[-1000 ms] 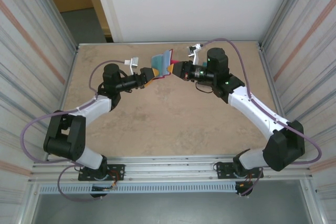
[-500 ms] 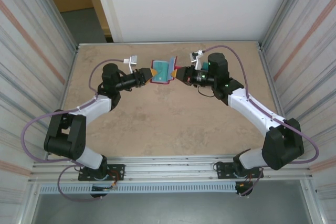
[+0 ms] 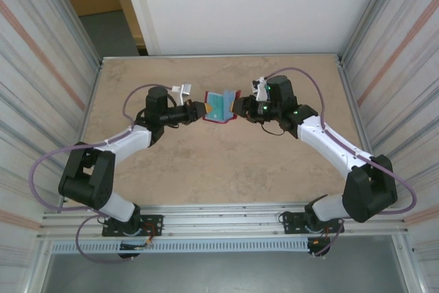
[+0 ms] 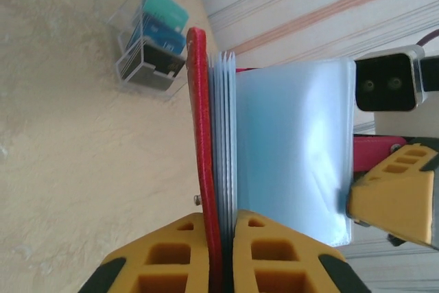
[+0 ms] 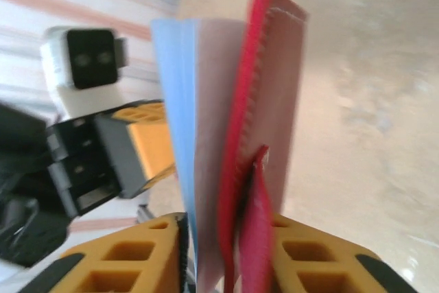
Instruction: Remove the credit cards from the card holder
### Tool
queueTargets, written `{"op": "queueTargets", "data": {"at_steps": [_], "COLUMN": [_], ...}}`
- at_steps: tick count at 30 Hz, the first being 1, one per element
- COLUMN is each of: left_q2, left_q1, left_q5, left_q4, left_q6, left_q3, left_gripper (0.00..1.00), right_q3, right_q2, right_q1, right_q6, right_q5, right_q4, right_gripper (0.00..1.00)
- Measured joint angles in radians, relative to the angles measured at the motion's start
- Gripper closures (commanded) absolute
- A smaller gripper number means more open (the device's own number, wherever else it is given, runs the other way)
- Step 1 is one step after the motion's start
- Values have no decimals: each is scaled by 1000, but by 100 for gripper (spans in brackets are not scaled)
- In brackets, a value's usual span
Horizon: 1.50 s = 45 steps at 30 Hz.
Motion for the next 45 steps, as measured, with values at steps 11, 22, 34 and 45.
{"op": "queueTargets", "data": {"at_steps": [11,22,34,45], "left_q2": [155,210,246,177], "left_q1": [-147,-153,-105,-105], "left_q5": [-107,-169,-159,-157], "left_q4": [-87,-95,-90,-111], "left_q6": [55,63,65,51], "left_q3": [0,-10,-68,-137], "left_gripper": [100,100,100,79], "right_q3": [46,107,107,111], "right_q2": [-61,21,315,417], "right_q1": [-6,62,74,127], "right_q6": [-57,-87,-78,-71], "right_q5": [426,464,275,212], "right_q4": [-388,-375,-243,-221], "right_gripper": [55,56,66,69]}}
